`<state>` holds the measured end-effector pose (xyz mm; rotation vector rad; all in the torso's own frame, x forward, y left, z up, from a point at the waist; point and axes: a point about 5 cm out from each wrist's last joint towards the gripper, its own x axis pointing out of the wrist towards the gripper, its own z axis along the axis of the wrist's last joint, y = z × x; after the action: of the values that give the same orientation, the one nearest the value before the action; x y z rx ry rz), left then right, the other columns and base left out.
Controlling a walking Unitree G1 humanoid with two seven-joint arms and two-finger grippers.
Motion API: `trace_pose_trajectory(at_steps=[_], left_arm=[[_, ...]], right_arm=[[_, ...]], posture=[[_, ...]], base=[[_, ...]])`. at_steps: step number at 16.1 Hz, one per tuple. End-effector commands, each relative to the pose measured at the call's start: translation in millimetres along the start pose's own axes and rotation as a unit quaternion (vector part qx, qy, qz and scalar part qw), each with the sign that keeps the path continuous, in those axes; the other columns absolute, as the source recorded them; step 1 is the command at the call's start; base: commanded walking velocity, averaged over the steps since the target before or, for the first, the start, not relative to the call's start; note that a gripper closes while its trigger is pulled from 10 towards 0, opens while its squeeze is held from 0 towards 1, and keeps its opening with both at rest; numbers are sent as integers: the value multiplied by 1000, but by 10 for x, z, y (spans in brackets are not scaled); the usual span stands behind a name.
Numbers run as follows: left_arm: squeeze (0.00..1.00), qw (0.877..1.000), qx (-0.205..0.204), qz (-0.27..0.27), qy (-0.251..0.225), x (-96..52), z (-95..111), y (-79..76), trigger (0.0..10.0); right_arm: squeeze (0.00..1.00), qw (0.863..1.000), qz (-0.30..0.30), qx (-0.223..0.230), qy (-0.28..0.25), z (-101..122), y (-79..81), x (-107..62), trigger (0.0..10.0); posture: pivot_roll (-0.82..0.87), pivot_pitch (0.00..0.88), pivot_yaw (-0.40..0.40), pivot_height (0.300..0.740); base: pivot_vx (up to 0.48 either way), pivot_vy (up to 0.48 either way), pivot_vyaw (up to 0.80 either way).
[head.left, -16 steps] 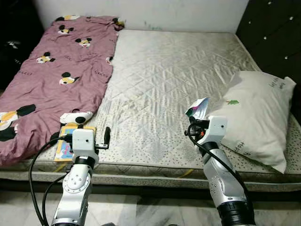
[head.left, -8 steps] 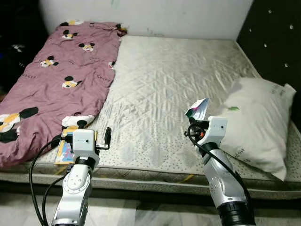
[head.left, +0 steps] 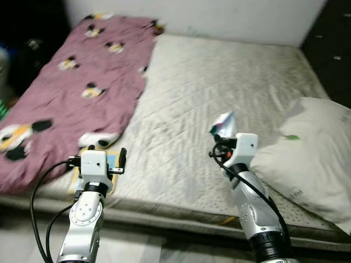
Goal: Clean up the room
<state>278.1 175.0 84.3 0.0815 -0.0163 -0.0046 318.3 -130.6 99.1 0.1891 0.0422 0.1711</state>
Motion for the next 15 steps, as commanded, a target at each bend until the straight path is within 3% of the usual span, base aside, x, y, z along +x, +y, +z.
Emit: trace_pose_trajectory(at_steps=[1, 4, 7, 11, 15], left_arm=[[0, 1000, -3, -7, -2, -12, 9, -46, 10000], [0, 1000, -3, -6, -1, -3, 5, -44, 10000], [0, 1000, 2, 22, 6, 8, -7, -28, 10000], [0, 1000, -16, 6, 11, 5, -36, -58, 10000], [0, 1000, -18, 6, 13, 5, -43, -75, 10000]], right_arm=[[0, 1000, -12, -5, 4, -18, -87, -27, 10000], [0, 1000, -12, -11, 4, -22, -99, -26, 10000], [0, 1000, -10, -15, 5, -28, -101, -24, 10000], [0, 1000, -9, -12, 9, -47, -101, -18, 10000], [0, 1000, -7, -12, 9, -40, -112, -14, 10000]], posture=[[7, 105, -33, 740], [7, 104, -36, 740], [7, 98, -37, 740], [7, 90, -33, 740], [5, 90, -37, 740]], base=[[274, 0, 0], [277, 0, 0], [0, 0, 0], [0, 0, 0], [0, 316, -108]])
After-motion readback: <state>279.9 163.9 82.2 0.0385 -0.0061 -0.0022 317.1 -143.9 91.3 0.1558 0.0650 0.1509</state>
